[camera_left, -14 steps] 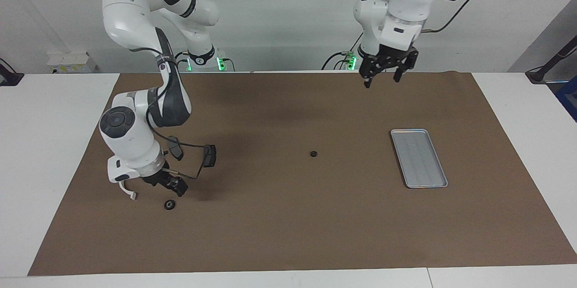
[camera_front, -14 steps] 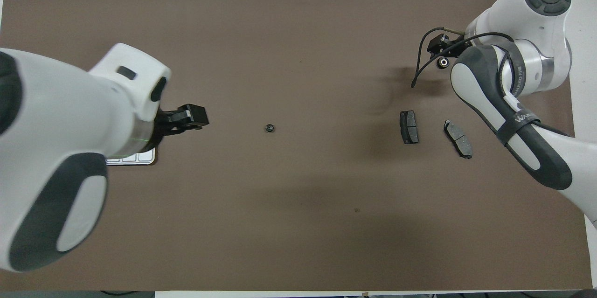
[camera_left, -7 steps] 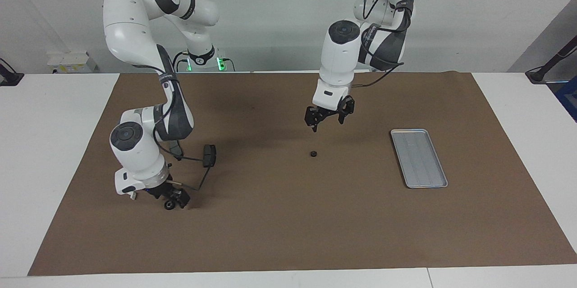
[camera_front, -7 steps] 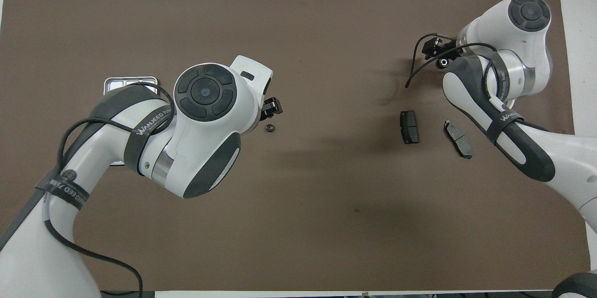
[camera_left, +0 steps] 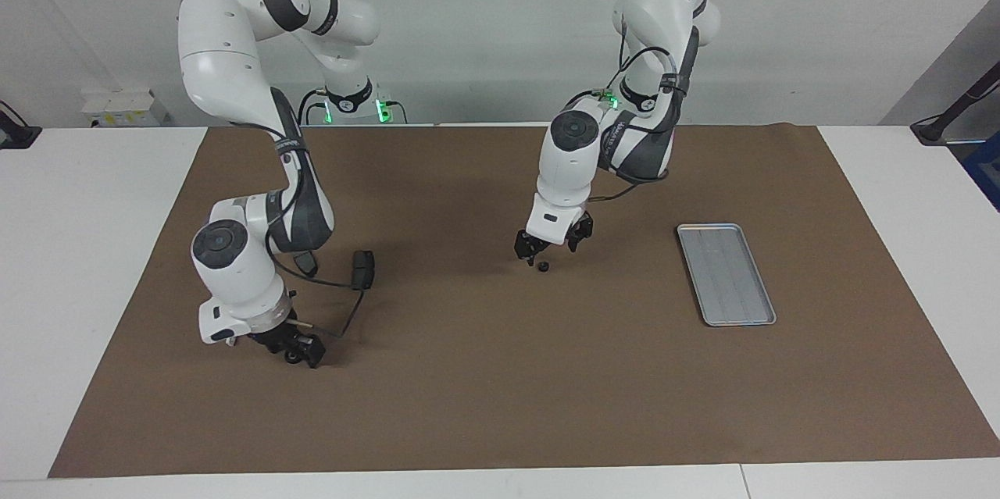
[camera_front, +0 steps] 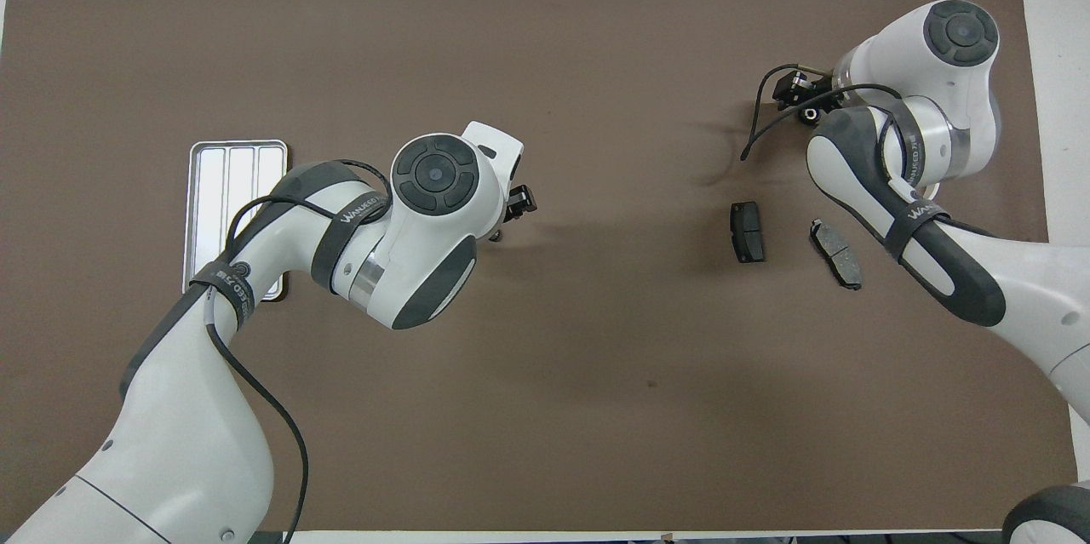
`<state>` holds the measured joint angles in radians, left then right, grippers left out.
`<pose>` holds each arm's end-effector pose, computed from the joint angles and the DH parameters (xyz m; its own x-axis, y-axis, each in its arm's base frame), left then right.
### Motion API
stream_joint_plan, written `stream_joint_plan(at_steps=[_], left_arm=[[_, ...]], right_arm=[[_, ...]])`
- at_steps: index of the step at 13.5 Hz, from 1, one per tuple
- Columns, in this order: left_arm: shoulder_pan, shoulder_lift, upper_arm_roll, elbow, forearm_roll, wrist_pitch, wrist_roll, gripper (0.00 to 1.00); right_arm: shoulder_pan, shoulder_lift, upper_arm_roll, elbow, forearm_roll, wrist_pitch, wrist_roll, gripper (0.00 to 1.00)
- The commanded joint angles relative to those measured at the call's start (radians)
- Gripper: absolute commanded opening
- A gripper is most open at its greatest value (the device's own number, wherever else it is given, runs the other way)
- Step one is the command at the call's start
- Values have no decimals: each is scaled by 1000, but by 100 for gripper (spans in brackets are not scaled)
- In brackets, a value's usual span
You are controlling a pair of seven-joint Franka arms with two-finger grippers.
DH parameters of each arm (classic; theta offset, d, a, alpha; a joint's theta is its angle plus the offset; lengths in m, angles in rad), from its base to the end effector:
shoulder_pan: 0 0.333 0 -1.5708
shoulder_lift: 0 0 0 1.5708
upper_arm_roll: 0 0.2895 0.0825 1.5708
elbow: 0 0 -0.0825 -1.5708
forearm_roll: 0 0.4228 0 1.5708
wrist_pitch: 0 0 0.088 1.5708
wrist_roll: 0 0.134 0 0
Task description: Pick bearing gear from pile to tray
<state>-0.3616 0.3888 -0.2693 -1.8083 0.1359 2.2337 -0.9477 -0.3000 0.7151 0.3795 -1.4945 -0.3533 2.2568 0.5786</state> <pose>0.5495 -0.3851 0.2665 0.9661 0.2553 0.0392 0.2540 -0.9665 0.0369 0.7417 0.0079 0.2108 0.9202 -0.3749 0.1127 -0.3756 -0.9266 -0.0156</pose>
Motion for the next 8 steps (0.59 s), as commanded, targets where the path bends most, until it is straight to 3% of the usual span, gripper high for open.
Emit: stream_joint_plan(at_steps=[1,2,3,8], left_arm=[[-19,-24,5,-78,24,78,-32,100],[-20,-22,5,-80,24,78,-34,100],[-20,-21,5,-85,24,78,-34,100],[-14,-13,8,-112,28,122,-32,100]], right_arm=[[-14,0,12,-12,-9,4,-14,29],[-14,0,12,-12,-7,3,-14,10],[-14,0,12,-12,-7,0,-14,0],[-11,-3,13,2,-13,-49,-20,0]])
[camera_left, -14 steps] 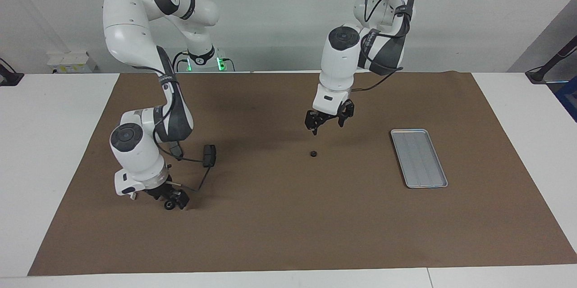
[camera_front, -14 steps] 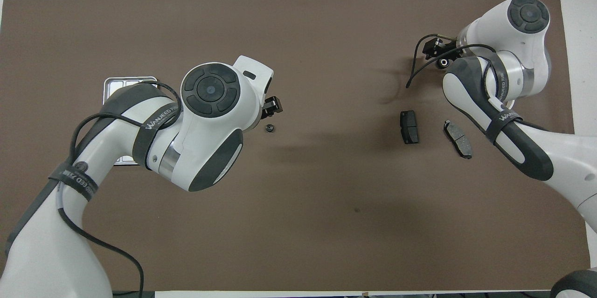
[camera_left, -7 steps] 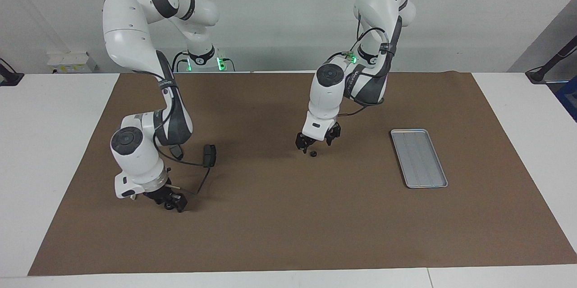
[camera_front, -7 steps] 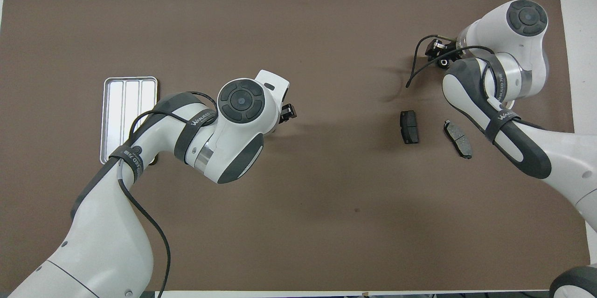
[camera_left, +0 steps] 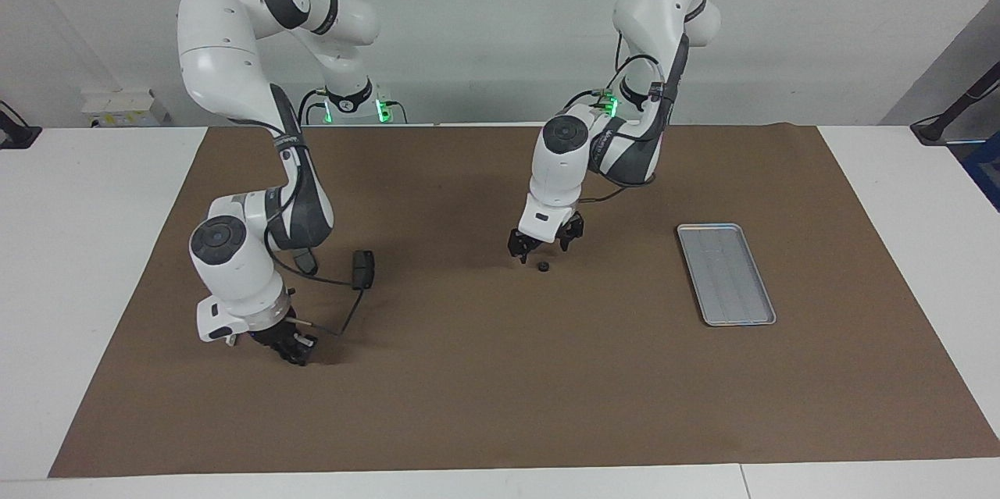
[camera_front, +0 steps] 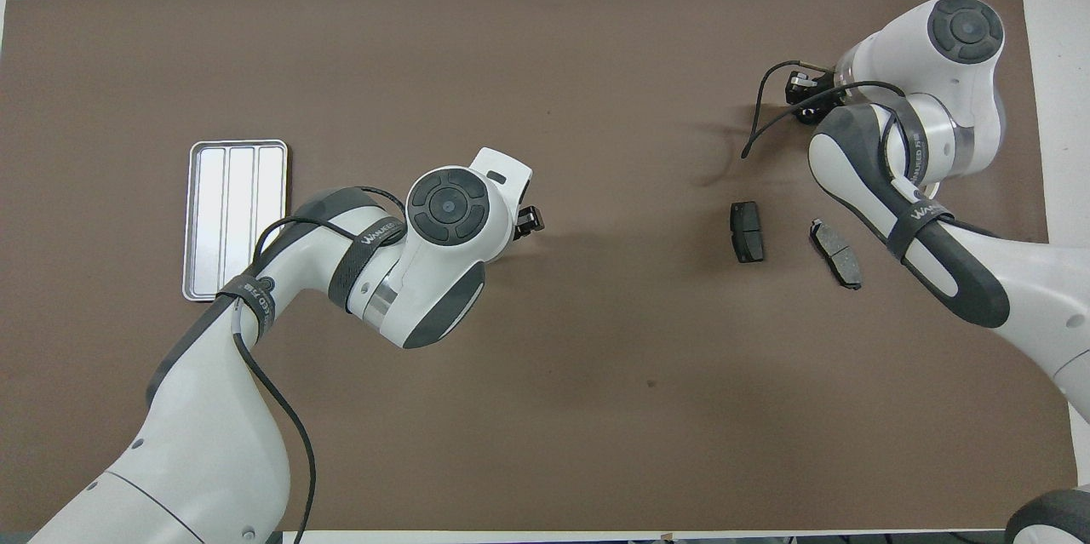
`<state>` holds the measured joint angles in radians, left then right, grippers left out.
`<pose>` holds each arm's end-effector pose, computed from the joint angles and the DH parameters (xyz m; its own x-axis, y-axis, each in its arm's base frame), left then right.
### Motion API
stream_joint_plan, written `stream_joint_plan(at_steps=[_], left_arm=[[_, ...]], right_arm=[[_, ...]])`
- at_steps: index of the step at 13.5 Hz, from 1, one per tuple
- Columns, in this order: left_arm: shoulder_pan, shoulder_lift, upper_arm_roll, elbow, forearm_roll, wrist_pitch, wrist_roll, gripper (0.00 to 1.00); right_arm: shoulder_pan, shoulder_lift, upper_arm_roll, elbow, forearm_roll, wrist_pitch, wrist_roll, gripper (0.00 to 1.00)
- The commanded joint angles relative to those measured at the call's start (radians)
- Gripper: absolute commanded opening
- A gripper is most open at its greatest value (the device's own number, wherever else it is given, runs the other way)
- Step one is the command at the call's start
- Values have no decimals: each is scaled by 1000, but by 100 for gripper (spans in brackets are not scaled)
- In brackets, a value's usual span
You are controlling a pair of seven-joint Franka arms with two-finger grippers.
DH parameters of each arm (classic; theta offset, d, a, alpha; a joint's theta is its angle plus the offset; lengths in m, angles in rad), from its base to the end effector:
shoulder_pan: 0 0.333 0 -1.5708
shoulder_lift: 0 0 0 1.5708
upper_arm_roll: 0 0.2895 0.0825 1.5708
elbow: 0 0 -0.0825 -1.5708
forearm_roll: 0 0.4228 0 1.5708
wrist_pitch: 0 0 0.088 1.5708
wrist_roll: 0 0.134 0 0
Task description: Pick bearing gear from pile to tray
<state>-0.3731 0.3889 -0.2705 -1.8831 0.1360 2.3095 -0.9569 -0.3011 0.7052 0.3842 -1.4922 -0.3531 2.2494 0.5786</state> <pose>0.5305 -0.3874 0.2379 0.9691 0.2444 0.0345 0.2429 -0.9691 0.0424 0.7427 0.0093 0.2188 0.9201 -0.3735 0.1181 -0.3742 -0.9272 -0.0164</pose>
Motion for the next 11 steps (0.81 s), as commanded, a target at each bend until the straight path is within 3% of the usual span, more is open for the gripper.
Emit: stream_joint_plan(at_steps=[1,4,11], left_arm=[[0,-7,11,-37,28,57,-20,100],[11,4,13,-37,65,79,-13,100],[0,4,14,-70,68,97,-19,97]], right_arm=[[-6,1,9,15,-15,-83,-22,0],[2,-51,24,66,-15,-268,-35,0],[5,-260,91,130,59,-625,-71,0]])
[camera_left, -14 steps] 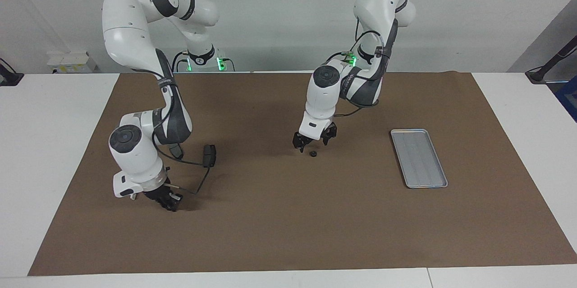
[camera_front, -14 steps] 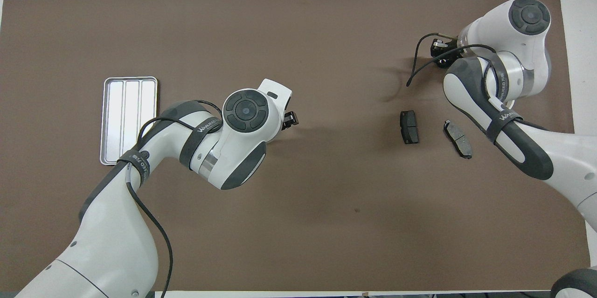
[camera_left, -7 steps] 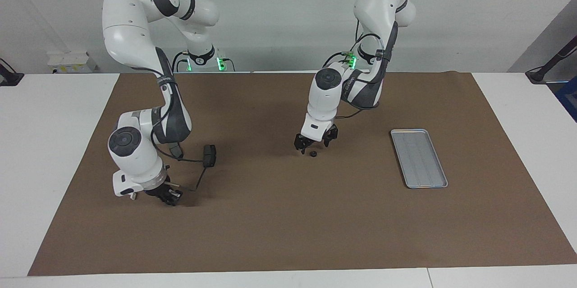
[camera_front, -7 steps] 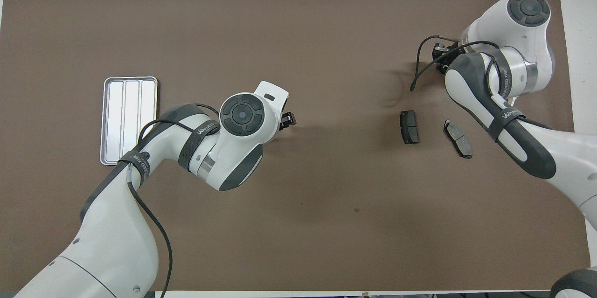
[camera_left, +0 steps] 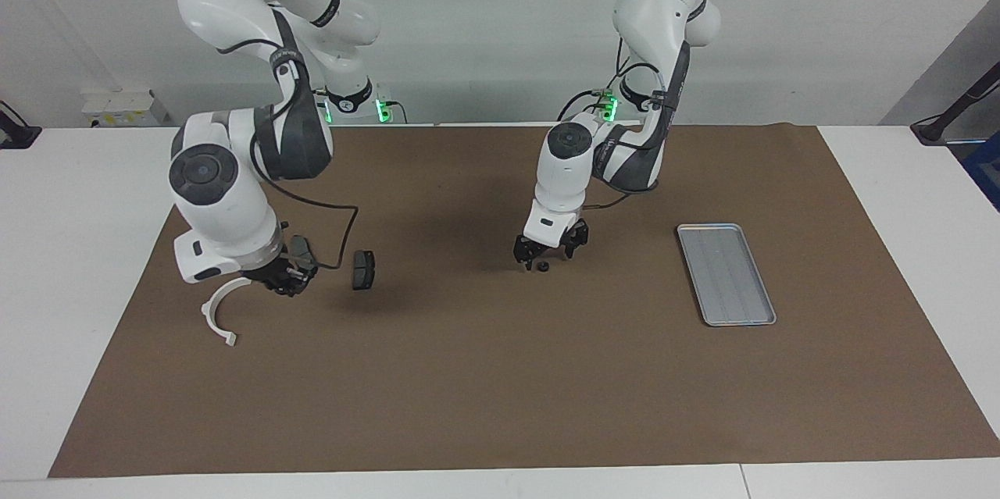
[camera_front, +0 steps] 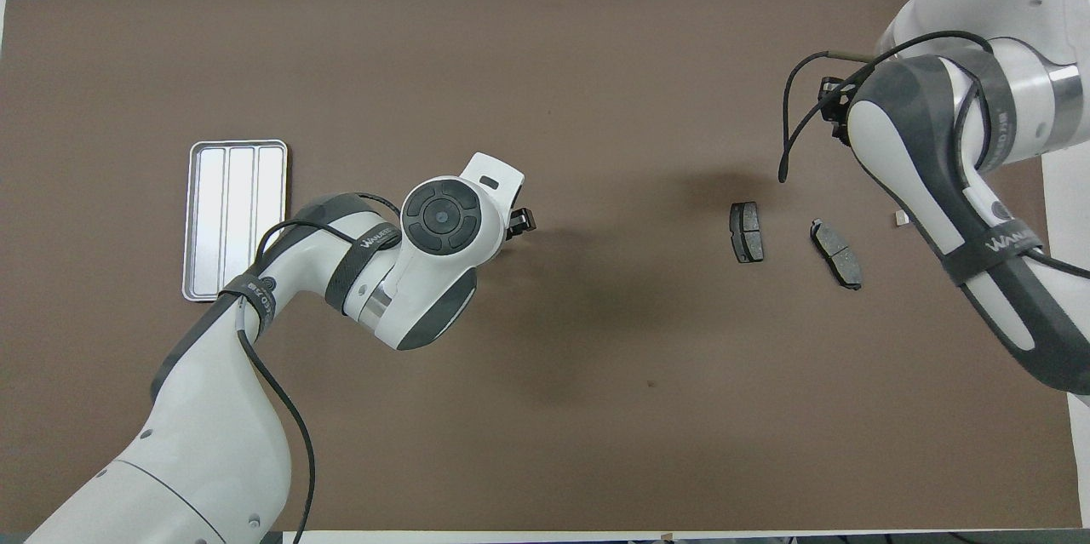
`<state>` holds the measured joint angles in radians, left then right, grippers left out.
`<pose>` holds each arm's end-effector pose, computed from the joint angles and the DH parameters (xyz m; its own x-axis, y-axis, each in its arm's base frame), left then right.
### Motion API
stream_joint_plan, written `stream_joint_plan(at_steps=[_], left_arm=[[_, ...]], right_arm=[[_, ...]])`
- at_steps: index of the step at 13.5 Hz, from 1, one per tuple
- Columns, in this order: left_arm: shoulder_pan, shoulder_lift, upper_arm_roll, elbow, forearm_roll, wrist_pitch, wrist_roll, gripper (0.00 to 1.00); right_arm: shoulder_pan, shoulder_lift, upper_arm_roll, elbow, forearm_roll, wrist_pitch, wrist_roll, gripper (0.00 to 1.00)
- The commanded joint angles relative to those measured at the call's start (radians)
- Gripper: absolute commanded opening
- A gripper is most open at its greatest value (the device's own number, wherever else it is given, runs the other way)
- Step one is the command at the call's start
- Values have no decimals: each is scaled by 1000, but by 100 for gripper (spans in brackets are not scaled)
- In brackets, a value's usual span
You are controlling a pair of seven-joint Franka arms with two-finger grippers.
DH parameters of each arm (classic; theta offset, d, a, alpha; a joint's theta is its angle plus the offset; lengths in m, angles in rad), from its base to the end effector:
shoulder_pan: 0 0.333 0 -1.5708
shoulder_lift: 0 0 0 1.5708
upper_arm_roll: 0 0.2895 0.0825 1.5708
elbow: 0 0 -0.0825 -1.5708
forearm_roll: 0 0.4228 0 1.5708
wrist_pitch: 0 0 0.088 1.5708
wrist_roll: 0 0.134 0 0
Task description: Pick bearing gear from pile to tray
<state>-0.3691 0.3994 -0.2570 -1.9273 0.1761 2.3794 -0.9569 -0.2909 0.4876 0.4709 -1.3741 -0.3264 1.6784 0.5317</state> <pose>0.5299 -0.3756 0.2165 0.9713 0.2289 0.0648 0.2268 -0.9732 0.0382 0.6998 0.0396 0.3887 0.9431 -0.3266 -0.0615 -0.3142 -0.9366 0.1552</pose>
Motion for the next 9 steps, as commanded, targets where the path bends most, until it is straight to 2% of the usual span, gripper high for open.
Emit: stream_joint_plan(at_steps=[1,2,4,9], left_arm=[[-5,-7,2,-28,28,29,-23,92],[-7,-7,2,-29,28,29,-35,74],[-8,-7,2,-25,28,29,-52,0],[1,-5,5,-9,29,26,-49,0]], right_arm=[[-4,-69,23,12,43,-77,-21,0],[-4,-93,34,10,53,-101,-13,0],[16,-127,38,10,76,-135,-1,0],[90,-149,38,9,122,-149,204,0]])
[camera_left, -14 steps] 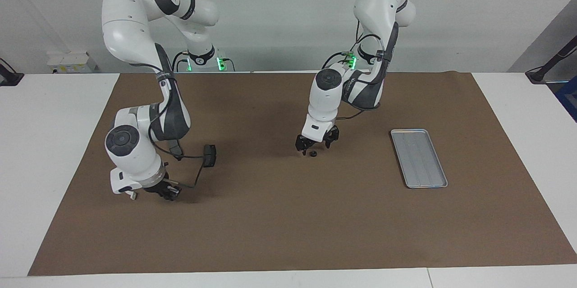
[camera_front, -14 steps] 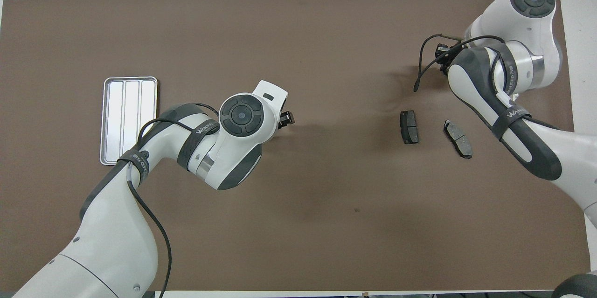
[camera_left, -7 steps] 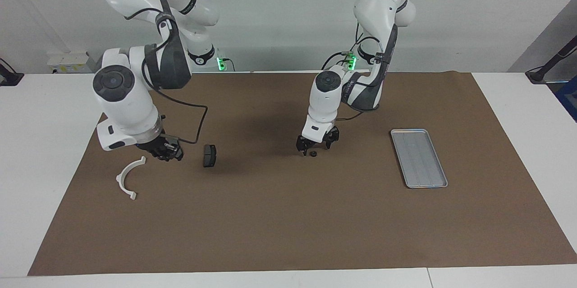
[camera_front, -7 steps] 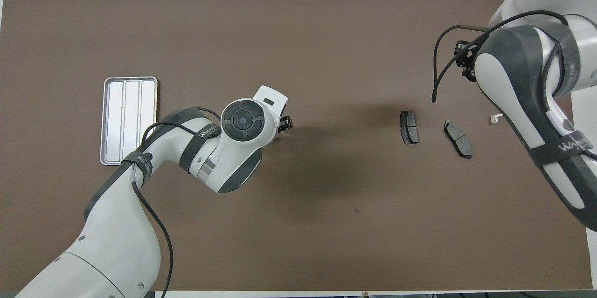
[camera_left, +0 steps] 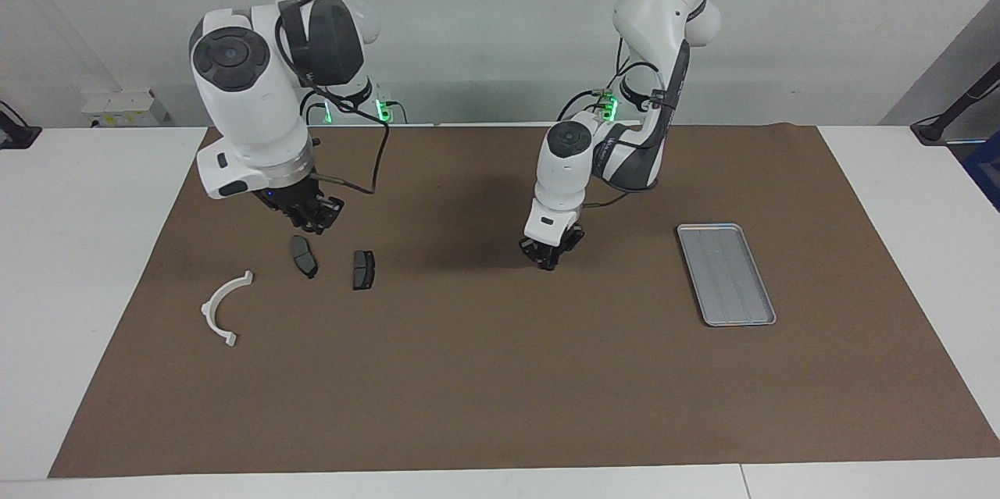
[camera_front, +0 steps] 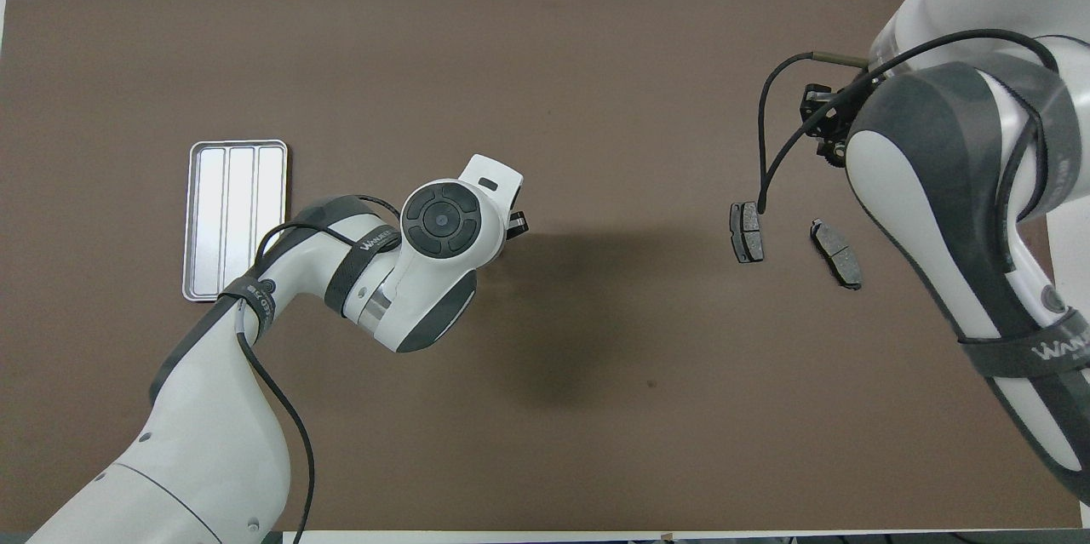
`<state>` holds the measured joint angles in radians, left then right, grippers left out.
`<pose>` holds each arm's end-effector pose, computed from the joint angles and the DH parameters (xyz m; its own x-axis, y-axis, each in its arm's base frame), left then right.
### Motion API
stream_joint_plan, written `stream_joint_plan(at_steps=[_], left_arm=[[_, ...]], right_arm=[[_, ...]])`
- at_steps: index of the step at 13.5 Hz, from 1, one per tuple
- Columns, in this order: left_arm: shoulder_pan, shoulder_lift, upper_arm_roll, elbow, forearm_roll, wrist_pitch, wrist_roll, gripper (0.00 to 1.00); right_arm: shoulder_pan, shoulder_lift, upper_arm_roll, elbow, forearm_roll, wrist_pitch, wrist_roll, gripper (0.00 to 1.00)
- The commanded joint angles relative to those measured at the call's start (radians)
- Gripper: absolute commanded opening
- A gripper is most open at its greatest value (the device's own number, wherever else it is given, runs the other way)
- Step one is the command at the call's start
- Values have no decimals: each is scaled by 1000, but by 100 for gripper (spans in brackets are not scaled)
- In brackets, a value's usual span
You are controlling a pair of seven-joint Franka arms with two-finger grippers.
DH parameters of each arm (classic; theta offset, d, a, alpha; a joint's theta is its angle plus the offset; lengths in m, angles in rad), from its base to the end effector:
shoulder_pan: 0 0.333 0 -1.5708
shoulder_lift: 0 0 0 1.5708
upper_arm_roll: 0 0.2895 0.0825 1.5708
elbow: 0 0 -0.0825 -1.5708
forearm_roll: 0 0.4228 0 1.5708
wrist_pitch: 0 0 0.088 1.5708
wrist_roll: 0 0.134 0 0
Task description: Pick bearing gear from pile to tray
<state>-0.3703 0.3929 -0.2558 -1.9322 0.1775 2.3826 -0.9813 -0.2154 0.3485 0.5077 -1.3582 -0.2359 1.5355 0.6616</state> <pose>0.5294 -0.3753 0.2186 0.9655 0.2510 0.0688 0.2486 -0.9677 0.0415 0.6567 0.1202 0.4781 0.9265 -0.3716 -0.0595 -0.3616 -0.9229 0.1325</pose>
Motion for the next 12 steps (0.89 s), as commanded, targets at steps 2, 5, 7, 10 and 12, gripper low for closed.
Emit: stream_joint_plan(at_steps=[2,5,7,10,12], left_arm=[[8,1,6,48,52,-31,-20,0],[88,-73,0,174,65,-286,115,0],[189,-173,3,202,-20,-425,351,0],[428,-248,7,100,-62,-496,818,0],[572,-302,6,-57,-64,-339,1007,0]], right_arm=[[51,-9,2,-9,55,5,171,0],[109,-8,6,-15,75,35,314,0],[139,-6,8,-22,84,63,386,0],[198,4,8,-27,84,101,492,0],[260,18,8,-54,84,187,614,0]])
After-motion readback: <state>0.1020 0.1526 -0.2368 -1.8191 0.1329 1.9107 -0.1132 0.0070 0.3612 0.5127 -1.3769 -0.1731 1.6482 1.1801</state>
